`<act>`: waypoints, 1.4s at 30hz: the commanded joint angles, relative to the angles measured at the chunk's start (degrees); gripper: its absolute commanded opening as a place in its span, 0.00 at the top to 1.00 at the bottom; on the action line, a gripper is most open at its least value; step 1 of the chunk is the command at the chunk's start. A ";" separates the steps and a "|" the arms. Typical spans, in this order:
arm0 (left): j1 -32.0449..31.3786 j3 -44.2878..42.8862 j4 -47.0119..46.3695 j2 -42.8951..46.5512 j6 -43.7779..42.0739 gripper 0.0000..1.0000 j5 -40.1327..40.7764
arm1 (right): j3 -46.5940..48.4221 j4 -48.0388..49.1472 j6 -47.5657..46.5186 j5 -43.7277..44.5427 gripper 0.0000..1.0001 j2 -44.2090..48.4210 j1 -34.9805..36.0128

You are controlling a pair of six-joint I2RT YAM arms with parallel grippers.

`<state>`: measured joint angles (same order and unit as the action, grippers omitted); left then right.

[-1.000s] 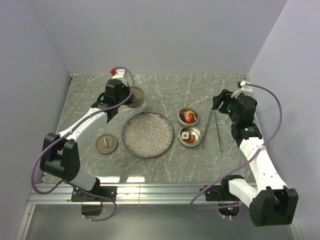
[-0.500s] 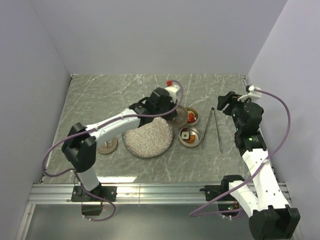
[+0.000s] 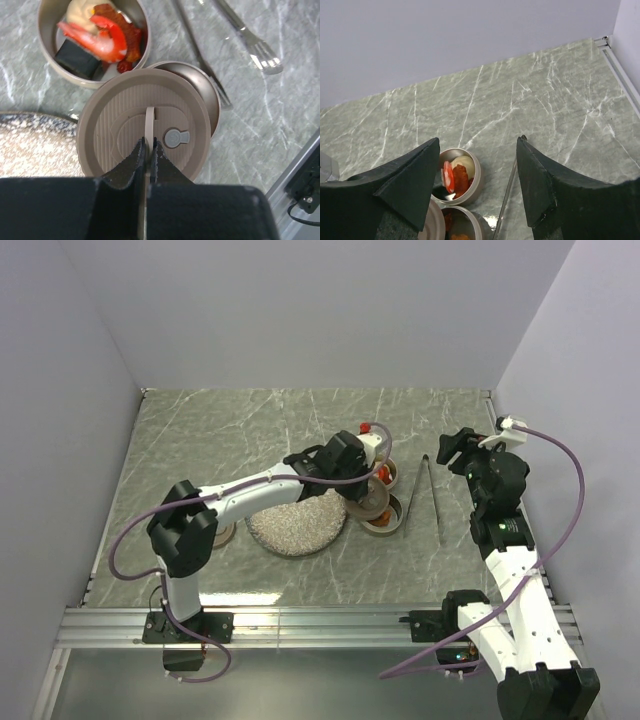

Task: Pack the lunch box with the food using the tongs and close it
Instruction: Put the lid back on the lunch box

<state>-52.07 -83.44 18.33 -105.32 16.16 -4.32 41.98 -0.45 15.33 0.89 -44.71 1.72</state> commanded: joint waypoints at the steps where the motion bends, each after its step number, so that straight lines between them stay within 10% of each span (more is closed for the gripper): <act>1: -0.57 -3.13 -1.80 -1.03 -0.52 1.00 -2.97 | 0.04 1.41 0.22 0.79 0.30 0.41 -0.48; 42: -1.19 -7.09 -4.09 -10.17 0.01 1.00 -11.24 | -0.05 1.33 -0.04 1.14 0.30 0.15 -0.40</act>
<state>-52.97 -89.08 15.40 -115.24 16.19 -14.59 41.95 -0.54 15.38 1.15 -44.88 1.69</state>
